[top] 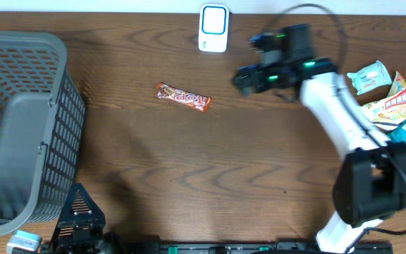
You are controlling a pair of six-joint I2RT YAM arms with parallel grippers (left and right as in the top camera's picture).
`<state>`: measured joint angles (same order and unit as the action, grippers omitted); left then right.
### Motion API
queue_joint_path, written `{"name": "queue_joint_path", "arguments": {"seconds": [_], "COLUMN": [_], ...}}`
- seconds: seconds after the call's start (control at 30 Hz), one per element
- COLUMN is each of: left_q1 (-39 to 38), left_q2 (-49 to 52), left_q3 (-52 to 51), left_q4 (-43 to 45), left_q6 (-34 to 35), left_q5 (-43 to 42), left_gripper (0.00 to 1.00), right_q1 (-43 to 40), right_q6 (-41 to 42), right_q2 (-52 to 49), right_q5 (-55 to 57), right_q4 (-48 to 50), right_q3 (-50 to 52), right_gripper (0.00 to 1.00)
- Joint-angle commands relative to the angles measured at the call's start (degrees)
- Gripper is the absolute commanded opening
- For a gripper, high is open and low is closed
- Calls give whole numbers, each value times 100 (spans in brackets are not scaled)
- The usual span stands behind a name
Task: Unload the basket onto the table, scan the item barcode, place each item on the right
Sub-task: 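Move the right gripper to the orange Top candy bar and grasp it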
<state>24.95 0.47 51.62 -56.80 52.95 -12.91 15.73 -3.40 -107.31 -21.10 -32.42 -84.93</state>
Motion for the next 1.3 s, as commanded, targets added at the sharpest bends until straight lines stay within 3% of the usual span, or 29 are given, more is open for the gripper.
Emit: {"name": "queue_joint_path", "arguments": {"seconds": [0.0,0.2,0.5,0.8,0.93,1.03,1.07,1.1,1.17,1.27], "left_q1": [-42,-94,-92,-92,-92,-92,-92,-92,-92,-92], "left_q2": [-31,-31,-31,-31,-31,-31,-31,-31,-31,-31], "left_q3": [92,92,90,90,90,90,90,90,90,90], "left_q4": [4,4,-2,-20,-20,-20,-20,-20,-20,-20], "left_q6": [31,31,26,26,26,26,26,26,26,26], "left_q5": [55,55,57,57,57,57,57,57,57,57], "left_gripper": [98,98,98,98,98,98,98,98,98,98], "right_q1": [614,1499,2026,2149,2149,2149,2144,2144,2144,2122], "right_q6": [-946,-1246,-1462,-1943,-1985,-1980,-1978,-1906,-1456,-737], "right_q2": [-358,-1158,-1832,-2551,-2870,-2970,-2970,-2964,-2898,-2730], "right_q5": [520,1342,1346,1810,2044,2234,2315,2382,2503,2468], "right_q4": [389,1545,2599,3167,3239,3032,2933,2839,2664,2146], "right_q3": [-22,-22,-22,-24,-24,-24,-24,-24,-39,-205], "right_gripper": [99,99,99,83,65,33,17,10,1,1]}}
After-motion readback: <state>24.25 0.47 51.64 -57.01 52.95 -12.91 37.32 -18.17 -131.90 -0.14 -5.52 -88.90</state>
